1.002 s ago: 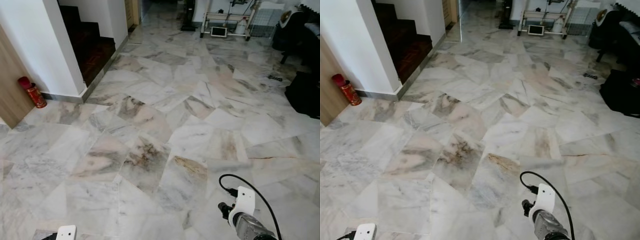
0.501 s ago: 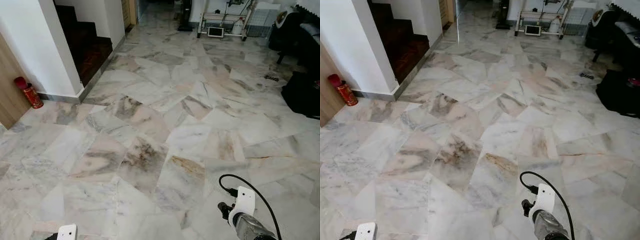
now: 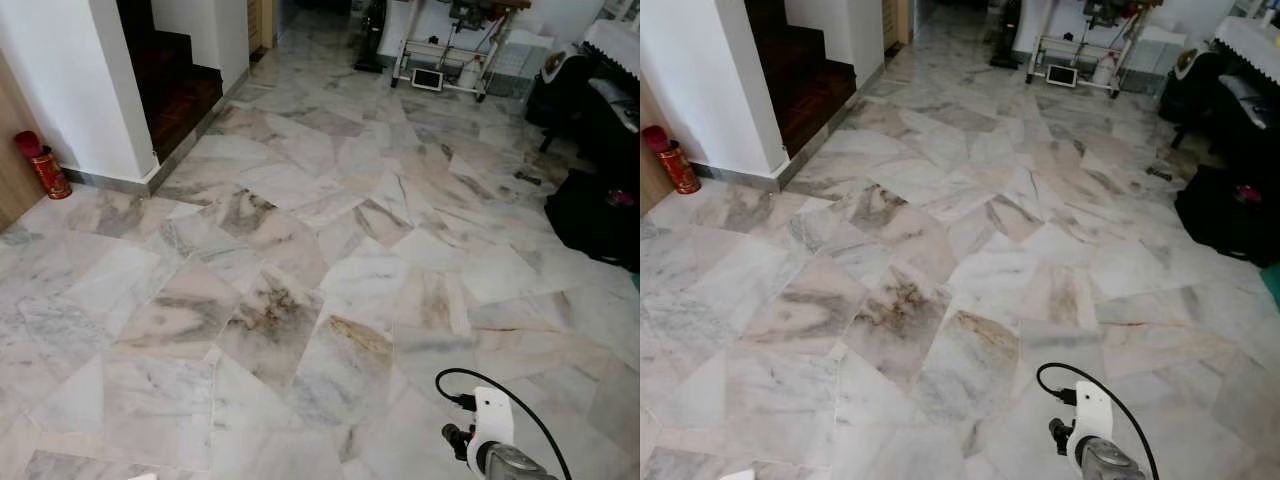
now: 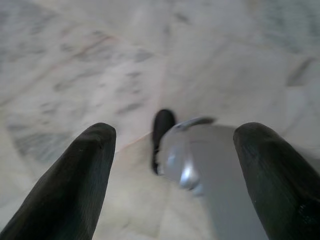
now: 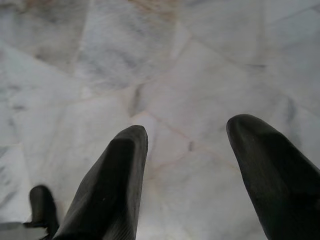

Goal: Move the pillow to the sofa from floor

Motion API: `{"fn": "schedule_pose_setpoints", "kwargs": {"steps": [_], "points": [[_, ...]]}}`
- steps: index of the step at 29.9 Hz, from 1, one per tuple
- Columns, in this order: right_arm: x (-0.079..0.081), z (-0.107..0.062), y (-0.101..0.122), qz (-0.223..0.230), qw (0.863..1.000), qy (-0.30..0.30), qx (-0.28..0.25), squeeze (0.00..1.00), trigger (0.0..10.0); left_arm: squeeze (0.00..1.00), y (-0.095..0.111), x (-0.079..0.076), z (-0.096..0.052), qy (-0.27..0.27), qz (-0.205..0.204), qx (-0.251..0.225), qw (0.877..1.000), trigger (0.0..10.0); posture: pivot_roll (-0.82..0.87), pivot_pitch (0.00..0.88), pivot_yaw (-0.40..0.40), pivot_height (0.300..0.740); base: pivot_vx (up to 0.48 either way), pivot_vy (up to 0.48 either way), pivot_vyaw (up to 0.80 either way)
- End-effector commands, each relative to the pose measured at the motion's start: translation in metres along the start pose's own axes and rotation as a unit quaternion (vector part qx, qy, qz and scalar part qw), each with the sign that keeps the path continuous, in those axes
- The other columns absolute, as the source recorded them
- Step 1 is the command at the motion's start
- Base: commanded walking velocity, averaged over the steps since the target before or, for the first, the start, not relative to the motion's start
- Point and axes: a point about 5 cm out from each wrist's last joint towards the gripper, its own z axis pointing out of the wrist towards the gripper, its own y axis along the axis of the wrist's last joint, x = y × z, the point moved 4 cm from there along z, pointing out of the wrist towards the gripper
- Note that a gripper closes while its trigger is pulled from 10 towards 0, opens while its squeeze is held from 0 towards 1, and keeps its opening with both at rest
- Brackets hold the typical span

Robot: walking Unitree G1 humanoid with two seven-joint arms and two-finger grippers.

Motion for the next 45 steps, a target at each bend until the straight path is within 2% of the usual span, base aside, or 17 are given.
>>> {"fn": "schedule_pose_setpoints", "kwargs": {"steps": [1,5,8,12,15,16,18,21,25,27,30,31,32,35,37,43,45], "points": [[0.001,0.0,-0.006,0.001,1.0,0.001,0.005,0.0,10.0,0.0,0.0,0.007,-0.001,0.007,0.003,-0.001,1.0,10.0,0.15,0.0,-0.12,0.74,0.0,0.0,0.0],[0.011,0.001,-0.011,0.02,1.0,0.007,0.01,0.0,10.0,0.0,0.003,0.018,-0.003,0.004,0.015,-0.004,1.0,10.0,0.11,0.0,-0.056,0.74,0.0,0.0,0.0],[0.018,0.002,-0.012,-0.008,1.0,0.016,0.022,0.0,10.0,0.0,0.009,0.022,-0.003,-0.012,0.039,-0.009,0.999,10.0,0.03,0.0,0.002,0.74,0.0,0.0,0.0],[0.022,0.003,-0.006,-0.008,1.0,0.022,0.012,0.0,10.0,0.0,0.017,0.019,-0.001,-0.036,0.079,-0.014,0.996,10.0,-0.04,0.0,0.029,0.74,0.0,0.0,0.0],[0.018,0.003,0.002,0.028,1.0,0.012,-0.003,0.0,10.0,0.0,0.025,0.011,0.001,-0.056,0.102,-0.022,0.993,10.0,-0.06,0.0,0.023,0.74,0.0,0.0,0.0],[0.015,0.003,0.005,0.052,0.999,0.005,-0.007,0.0,10.0,0.0,0.028,0.007,0.003,-0.061,0.1,-0.025,0.993,10.0,-0.05,0.0,0.006,0.74,0.0,0.0,0.0],[0.014,0.003,0.009,0.065,0.998,0.003,-0.012,0.0,10.0,0.0,0.031,0.004,0.004,-0.064,0.096,-0.029,0.993,10.0,-0.04,0.0,-0.009,0.74,0.0,0.0,0.0],[0.009,0.002,0.022,0.044,0.998,-0.009,-0.034,0.0,10.0,0.0,0.038,-0.001,0.006,-0.059,0.071,-0.039,0.995,10.0,-0.03,0.0,-0.041,0.74,0.0,0.0,0.0],[0.0,0.0,0.034,0.115,0.988,-0.045,-0.088,0.0,10.0,0.0,0.039,-0.003,0.007,-0.051,0.053,-0.042,0.996,10.0,0.0,0.0,-0.057,0.74,0.0,0.0,0.0],[-0.005,-0.003,0.046,0.104,0.984,-0.065,-0.131,0.0,10.0,0.0,0.04,-0.003,0.008,-0.043,0.032,-0.044,0.998,10.0,0.01,0.0,-0.061,0.74,0.0,0.0,0.0],[-0.007,-0.005,0.054,0.091,0.981,-0.071,-0.155,0.0,10.0,0.0,0.041,-0.003,0.008,-0.04,0.031,-0.044,0.998,10.0,0.01,0.0,-0.064,0.74,0.0,0.0,0.0],[-0.012,-0.015,0.105,0.074,0.967,-0.069,-0.233,0.0,10.0,0.0,0.042,-0.003,0.008,-0.039,0.03,-0.044,0.998,10.0,0.02,0.0,-0.066,0.74,0.0,0.0,0.0],[-0.014,-0.024,0.139,0.063,0.956,-0.068,-0.278,0.0,10.0,0.0,0.042,-0.003,0.008,-0.038,0.03,-0.043,0.998,10.0,0.02,0.0,-0.066,0.74,0.0,0.0,0.0],[-0.008,-0.052,0.208,0.053,0.922,-0.05,-0.38,0.0,10.0,0.0,0.042,-0.001,0.008,-0.035,0.028,-0.043,0.998,10.0,0.03,0.0,-0.065,0.74,0.0,0.0,0.0],[-0.004,-0.06,0.224,0.042,0.912,-0.047,-0.406,0.0,10.0,0.0,0.042,-0.001,0.008,-0.033,0.027,-0.043,0.998,10.0,0.03,0.0,-0.063,0.74,0.0,0.0,0.0],[0.008,-0.078,0.249,0.037,0.883,-0.029,-0.467,0.0,10.0,0.0,0.041,0.002,0.008,-0.027,0.025,-0.042,0.998,10.0,0.03,0.0,-0.045,0.74,0.0,0.0,0.0],[0.021,-0.091,0.262,-0.004,0.86,-0.017,-0.511,0.0,10.0,0.0,0.04,0.004,0.008,-0.024,0.025,-0.041,0.999,10.0,0.03,0.0,-0.039,0.74,0.0,0.0,0.0]]}}
